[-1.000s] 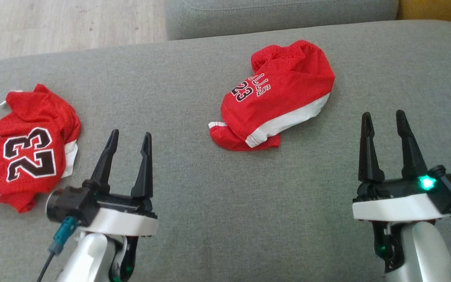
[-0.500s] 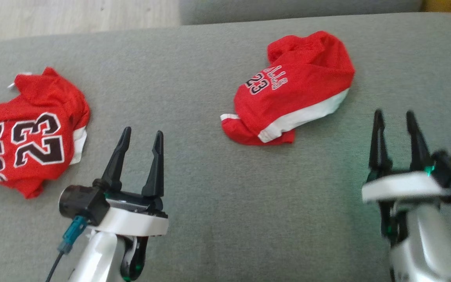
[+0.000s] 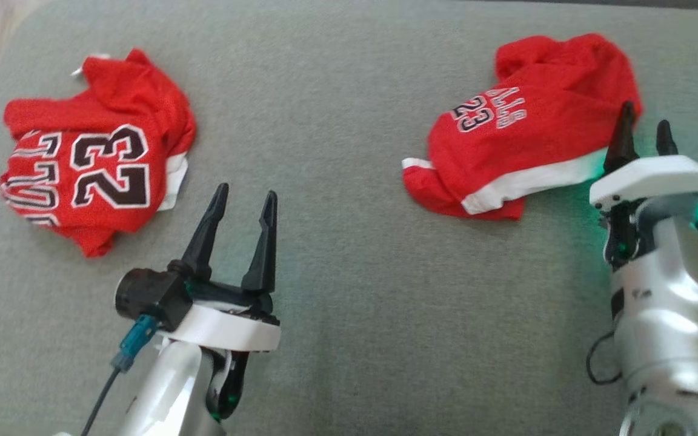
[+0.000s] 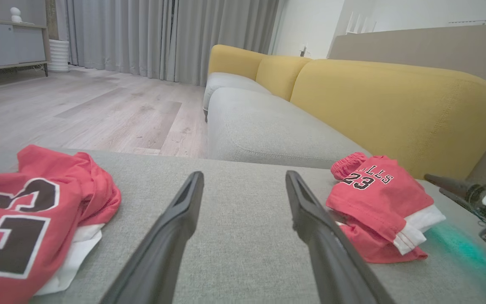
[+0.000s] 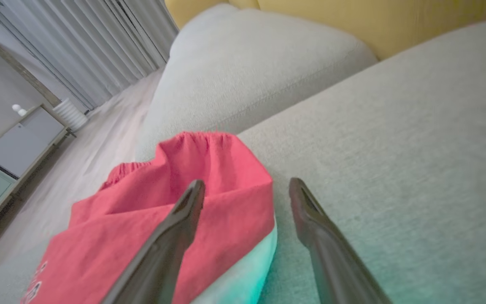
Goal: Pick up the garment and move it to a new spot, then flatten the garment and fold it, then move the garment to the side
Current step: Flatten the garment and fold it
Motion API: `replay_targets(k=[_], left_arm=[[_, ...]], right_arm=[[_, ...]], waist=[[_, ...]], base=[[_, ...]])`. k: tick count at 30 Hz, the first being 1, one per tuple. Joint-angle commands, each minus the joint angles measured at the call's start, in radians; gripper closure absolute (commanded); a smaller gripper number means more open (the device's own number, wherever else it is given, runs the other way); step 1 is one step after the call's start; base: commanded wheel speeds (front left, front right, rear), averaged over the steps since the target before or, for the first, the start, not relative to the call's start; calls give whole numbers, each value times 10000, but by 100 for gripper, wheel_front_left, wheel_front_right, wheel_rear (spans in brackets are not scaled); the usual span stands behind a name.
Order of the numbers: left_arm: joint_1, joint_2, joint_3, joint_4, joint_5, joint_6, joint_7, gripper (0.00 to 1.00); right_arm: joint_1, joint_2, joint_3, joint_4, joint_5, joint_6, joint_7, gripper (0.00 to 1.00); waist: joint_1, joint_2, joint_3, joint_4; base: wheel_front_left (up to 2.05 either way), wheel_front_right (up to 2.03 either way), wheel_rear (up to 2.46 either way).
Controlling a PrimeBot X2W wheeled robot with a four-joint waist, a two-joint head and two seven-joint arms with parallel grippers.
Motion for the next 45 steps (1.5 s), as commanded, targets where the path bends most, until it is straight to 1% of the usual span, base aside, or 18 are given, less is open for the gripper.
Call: replay_targets(k=[1, 4, 5, 11, 12, 13, 17, 21, 25, 29, 30, 34, 38, 41, 45], left_arm=[[-371, 28, 230, -269, 108, -24, -51, 0], [-411, -6, 233, -278, 97, -38, -51, 0], [-411, -6, 233, -278, 97, -38, -51, 0], [-440, -37, 293, -287, 125, -55, -51, 0], [-444, -40, 304, -277, 139, -57, -51, 0], [-448, -42, 313, -264, 151, -59, -51, 0], [-414, -52, 357, -215, 192, -63, -51, 0], [-331, -61, 435, -198, 187, -66, -51, 0], [-230, -69, 567, -230, 141, -67, -51, 0], [-86, -75, 671, -264, 94, -68, -51, 0], [-46, -76, 692, -278, 82, -69, -51, 0], [128, -80, 786, -357, 21, -69, -51, 0], [264, -81, 965, -442, -54, -69, -51, 0], [292, -82, 1061, -459, -76, -69, -51, 0], [211, -82, 1038, -451, -102, -69, -51, 0]], right_arm=[[-457, 25, -134, 159, -349, 77, 69, 0], [-888, 15, -676, 945, -753, 77, 100, 0], [-888, 15, -676, 945, -753, 77, 100, 0], [-1355, 15, -1128, 2112, -1164, 77, -255, 0], [-1407, 15, -1174, 2250, -1217, 77, -318, 60], [-1459, 15, -1224, 2349, -1257, 77, -400, 100], [-1594, 4, -1378, 2399, -1456, 77, -702, 100], [-1709, -137, -1626, 1863, -1542, 77, -852, 100], [-1903, -500, -1592, 691, -1551, 77, -875, 100], [-2143, -916, -974, -544, -1683, 77, -878, 100], [-2210, -1033, -666, -889, -1786, 77, -879, 100], [-2207, -1319, 1344, -2200, -2302, 77, -879, 100], [-1619, -1193, 3577, -3050, -2398, 77, -880, 100], [-857, -1008, 5310, -3122, -2287, 77, -880, 100], [201, -722, 7857, -2551, -1918, 77, -880, 100]], waist=[[-2, 0, 213, 249], [-2, 0, 327, 398], [-2, 0, 327, 398], [-2, 0, 398, 482], [-2, 0, 387, 479], [-2, 0, 371, 470], [-2, 0, 188, 374], [-2, 0, -105, 276], [-2, 0, -415, 201], [-2, 0, -775, 165], [-2, 0, -865, 162], [-2, 0, -1119, 127], [-2, 0, -1285, 116], [-2, 0, -1326, 155], [-2, 0, -1240, 285]], base=[[0, 0, 0], [0, 0, 0], [0, 0, 0], [0, 0, 0], [0, 0, 0], [0, 0, 0], [0, 0, 0], [0, 0, 0], [0, 0, 0], [0, 0, 0], [0, 0, 0], [0, 0, 0], [0, 0, 0], [0, 0, 0], [0, 0, 0]])
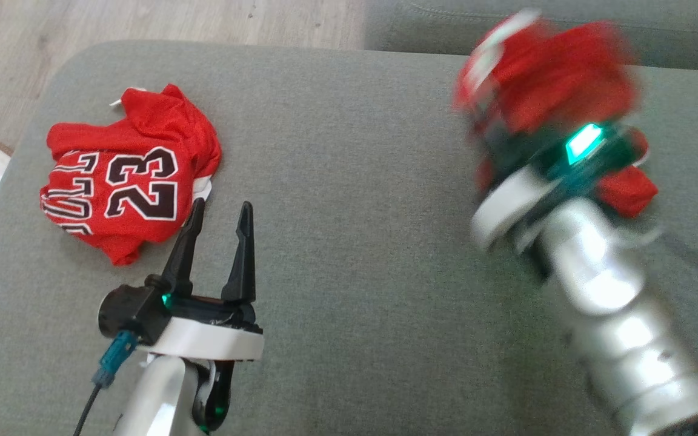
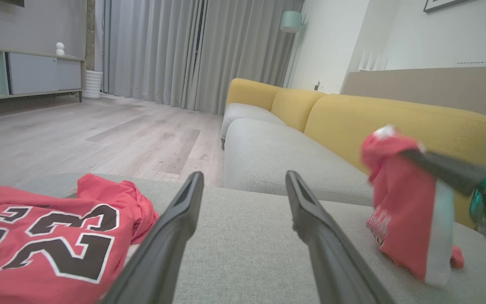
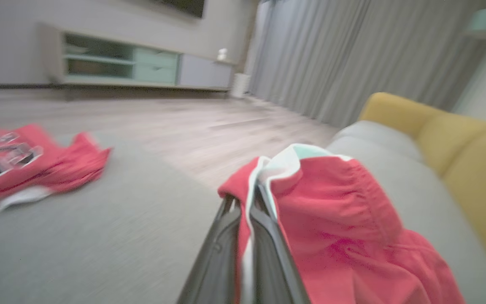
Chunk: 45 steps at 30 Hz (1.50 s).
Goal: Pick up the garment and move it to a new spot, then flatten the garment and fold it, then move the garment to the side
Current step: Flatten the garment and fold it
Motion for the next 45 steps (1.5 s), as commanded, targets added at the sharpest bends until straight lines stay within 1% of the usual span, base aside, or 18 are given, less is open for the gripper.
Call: replay_targets(k=[1, 2, 3, 4, 5, 8, 10, 12, 17, 20, 23, 29, 31, 32, 34, 38, 45], left_arm=[[-338, 33, 270, -314, -85, 17, -51, 0], [-362, 33, 237, -299, -98, 17, -51, 0], [-379, 33, 209, -286, -114, 17, -51, 0], [-393, 33, 171, -271, -135, 17, -51, 0], [-393, 33, 171, -271, -135, 17, -51, 0], [-373, 32, 99, -214, -174, 17, -51, 0], [-334, 32, 119, -194, -165, 21, -51, 0], [-289, 32, 197, -181, -142, 39, -51, 0], [-213, 32, 387, -231, -166, 65, -51, 0], [-147, 32, 443, -285, -190, 70, -51, 0], [-100, 32, 484, -424, -202, 75, -51, 0], [-78, 32, 593, -676, -198, 78, -51, 0], [-74, 32, 621, -773, -170, 73, -51, 0], [-55, 32, 643, -853, -124, 66, -51, 0], [-7, 32, 658, -920, -196, 54, -51, 0], [163, 32, 832, -927, -91, 38, -51, 0], [144, 32, 738, -987, -30, 22, -51, 0]], right_arm=[[226, 290, 1195, 78, 318, 75, -60, 100], [388, 331, 1822, 328, 443, 75, -60, 100], [516, 373, 2391, 452, 620, 75, -60, 37], [664, 411, 2912, 589, 881, 75, -60, 0], [664, 411, 2912, 589, 881, 75, -60, 0], [861, 465, 4190, 638, 1498, 75, -60, 0], [890, 478, 4503, 469, 1882, 75, -60, 0], [939, 483, 4468, 237, 2145, 75, -60, 0], [1294, 272, 3840, -456, 2278, 75, -60, 0], [1580, -37, 3191, -1085, 2044, 75, -60, 0], [2082, -163, 1841, -1934, 1852, 75, -60, 0], [3764, 205, -1184, -3693, 1095, 75, -60, 0], [4394, 365, -1907, -4209, 918, 75, -60, 0], [4971, 453, -2384, -4693, 785, 75, -60, 0], [5510, 487, -2645, -5047, 837, 75, -60, 0], [6208, 497, -2637, -5396, 1485, 75, -61, 0], [6239, 499, -2515, -5524, 1658, 75, -61, 0]], waist=[[1, -1, 71, 119], [1, -1, 78, 161], [1, -1, 90, 200], [1, -1, 95, 252], [1, -1, 95, 252], [1, -1, 78, 312], [1, -1, 61, 262], [1, -1, 10, 147], [1, -1, -159, -325], [1, -1, -260, -662], [1, -1, -302, -1017], [1, -1, -364, -1615], [1, -1, -371, -1795], [1, -1, -381, -1944], [1, -1, -403, -2047], [1, -1, -405, -2204], [1, -1, -207, -2078]], base=[[0, 0, 0], [0, 0, 0], [0, 0, 0], [0, 0, 0], [0, 0, 0], [0, 0, 0], [0, 0, 0], [0, 0, 0], [0, 0, 0], [0, 0, 0], [0, 0, 0], [0, 0, 0], [0, 0, 0], [0, 0, 0], [0, 0, 0], [0, 0, 0], [0, 0, 0]])
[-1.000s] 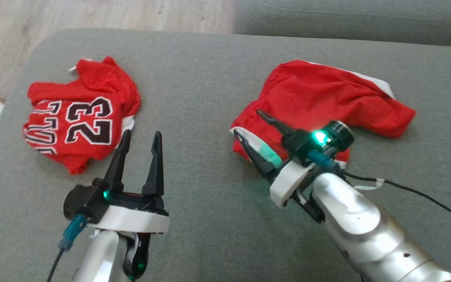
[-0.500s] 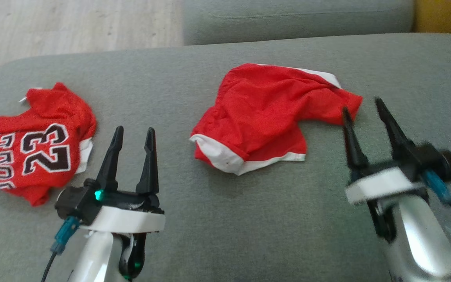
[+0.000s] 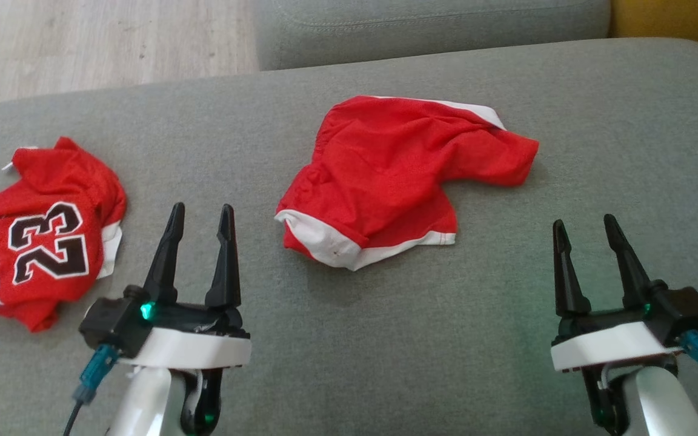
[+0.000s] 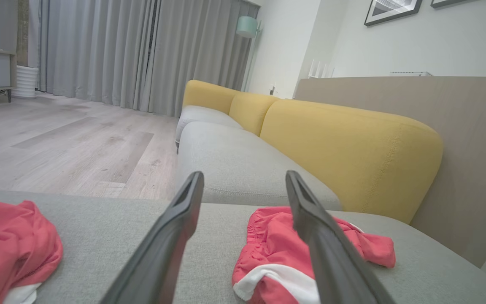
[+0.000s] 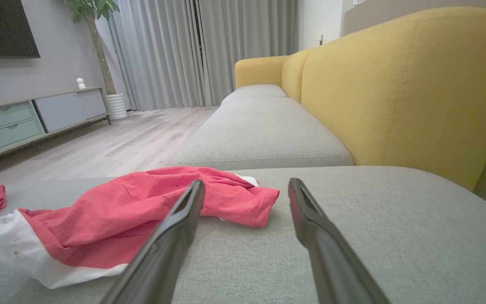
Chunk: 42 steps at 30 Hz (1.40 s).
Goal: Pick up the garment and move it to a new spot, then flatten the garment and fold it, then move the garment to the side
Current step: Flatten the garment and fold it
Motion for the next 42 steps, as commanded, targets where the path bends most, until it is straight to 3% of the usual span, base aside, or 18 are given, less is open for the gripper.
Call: replay_targets(k=[1, 5, 20, 31, 32, 33, 34, 42], left_arm=[[-352, 34, 272, -366, 103, 21, -51, 0], [-448, 34, 168, -378, 107, 19, -51, 0], [-718, 34, -365, -167, -77, 16, -51, 0], [-900, 34, -463, -259, -201, 16, -51, 0], [-910, 33, -456, -244, -204, 16, -51, 0], [-918, 33, -445, -229, -203, 16, -51, 0], [-918, 33, -427, -211, -198, 16, -51, 0], [-792, 33, -244, -125, -98, 16, -51, 0]], right_arm=[[-445, 1, 327, -278, 13, 75, -62, 0], [-662, 1, 708, 370, 77, 75, -59, 0], [-2859, 2, 1893, 4866, 347, 75, 849, 0], [-3986, 3, 2624, 6728, 815, 75, 528, 0], [-4045, 3, 2662, 6833, 850, 75, 488, 37], [-4099, 3, 2700, 6932, 884, 75, 449, 65], [-4149, 3, 2727, 7029, 886, 75, 408, 100], [-4176, 3, 2150, 7392, 365, 75, 37, 100]], waist=[[0, 0, 104, 113], [0, 0, 271, 289], [0, 0, 884, 1266], [0, 0, 1145, 1546], [0, 0, 1151, 1550], [0, 0, 1149, 1548], [0, 0, 1135, 1534], [0, 0, 815, 1111]], base=[[0, 0, 0], [0, 0, 0], [0, 0, 0], [0, 0, 0], [0, 0, 0], [0, 0, 0], [0, 0, 0], [0, 0, 0]])
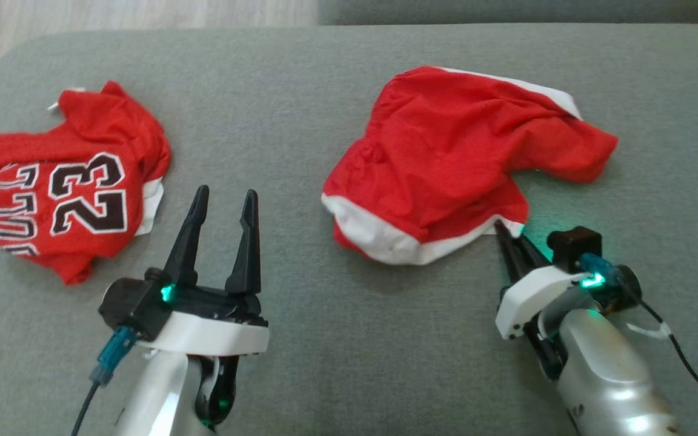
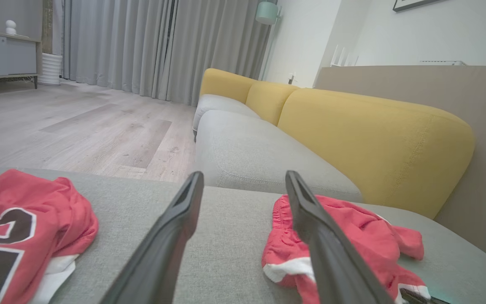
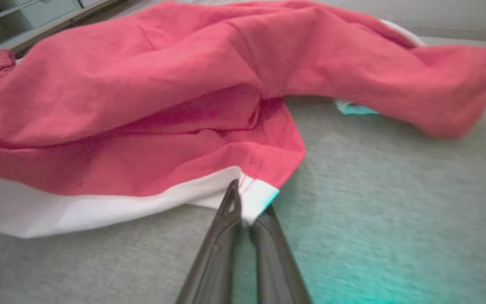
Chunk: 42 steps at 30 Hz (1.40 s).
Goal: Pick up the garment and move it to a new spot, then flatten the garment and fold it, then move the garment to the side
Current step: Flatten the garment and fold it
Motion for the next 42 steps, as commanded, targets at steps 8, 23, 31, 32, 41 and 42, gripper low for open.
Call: replay_targets(k=[8, 23, 31, 32, 41, 42], left_arm=[[-92, 49, 319, -167, 165, 16, -51, 0], [-872, 1079, -2504, 1378, -308, 16, -51, 0], [-2130, 1309, -4020, 2624, -861, 16, 36, 0], [-2274, 1306, -4124, 2800, -917, 16, 58, 0], [-3329, 1238, -4688, 4441, -1185, 15, 229, 0], [-3387, 1216, -4709, 4548, -1242, 15, 219, 0]], right_arm=[[586, -40, -1443, -512, -803, 67, -213, 100], [1445, 13, -4552, -1929, -3179, 67, 120, 100], [1320, 31, -3530, -2182, -2187, 67, 113, 100], [1319, 31, -3468, -2234, -2129, 67, 120, 100], [1254, 32, -2979, -2590, -1474, 67, 189, 100], [1239, 32, -2910, -2612, -1420, 67, 201, 100]], waist=[[-1, 0, -453, -738], [-1, 0, -231, -1650], [-1, 0, 154, -2156], [-1, 0, 187, -2197], [-1, 0, 402, -2458], [-1, 0, 416, -2483]], base=[[0, 0, 0], [0, 0, 0], [0, 0, 0], [0, 0, 0], [0, 0, 0], [0, 0, 0]])
